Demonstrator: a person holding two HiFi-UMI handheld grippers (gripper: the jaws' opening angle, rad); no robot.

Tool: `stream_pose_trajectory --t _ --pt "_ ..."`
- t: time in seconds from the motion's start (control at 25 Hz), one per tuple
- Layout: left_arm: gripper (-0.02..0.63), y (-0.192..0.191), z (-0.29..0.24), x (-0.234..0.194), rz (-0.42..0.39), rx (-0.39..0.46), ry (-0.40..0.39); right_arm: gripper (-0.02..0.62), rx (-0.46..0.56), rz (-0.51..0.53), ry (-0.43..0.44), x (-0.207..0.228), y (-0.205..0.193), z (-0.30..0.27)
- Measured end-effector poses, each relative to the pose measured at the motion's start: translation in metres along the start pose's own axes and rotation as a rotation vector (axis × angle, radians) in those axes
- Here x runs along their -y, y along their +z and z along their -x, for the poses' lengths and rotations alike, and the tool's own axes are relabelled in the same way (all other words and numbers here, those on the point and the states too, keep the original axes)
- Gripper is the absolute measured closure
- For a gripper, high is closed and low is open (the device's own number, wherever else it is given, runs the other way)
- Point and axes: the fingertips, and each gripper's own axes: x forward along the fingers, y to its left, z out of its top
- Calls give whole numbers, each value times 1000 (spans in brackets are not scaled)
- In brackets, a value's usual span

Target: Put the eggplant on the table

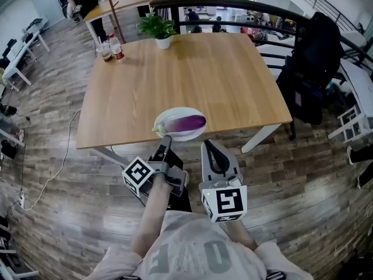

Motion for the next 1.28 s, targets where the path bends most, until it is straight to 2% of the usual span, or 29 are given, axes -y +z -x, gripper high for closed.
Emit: stream_pose_trajectory --t 0.44,0.64,0.92,1.16,1.28 --pt "584 95 -91 23 -4 -3 -19 577 -8 12 14 -2 29 -134" --pt "584 130 -136 39 -36 -20 -28 577 -31 22 -7 7 43 -185" --pt "584 140 -167 40 -59 -34 -12 577 -48 10 -24 28 44 -216" --pt "584 119 -185 33 -52 -19 6 577 -55 -4 -1 60 38 -228" --pt "584 107 -184 27 -16 1 -1 577 -63 1 9 69 36 -229"
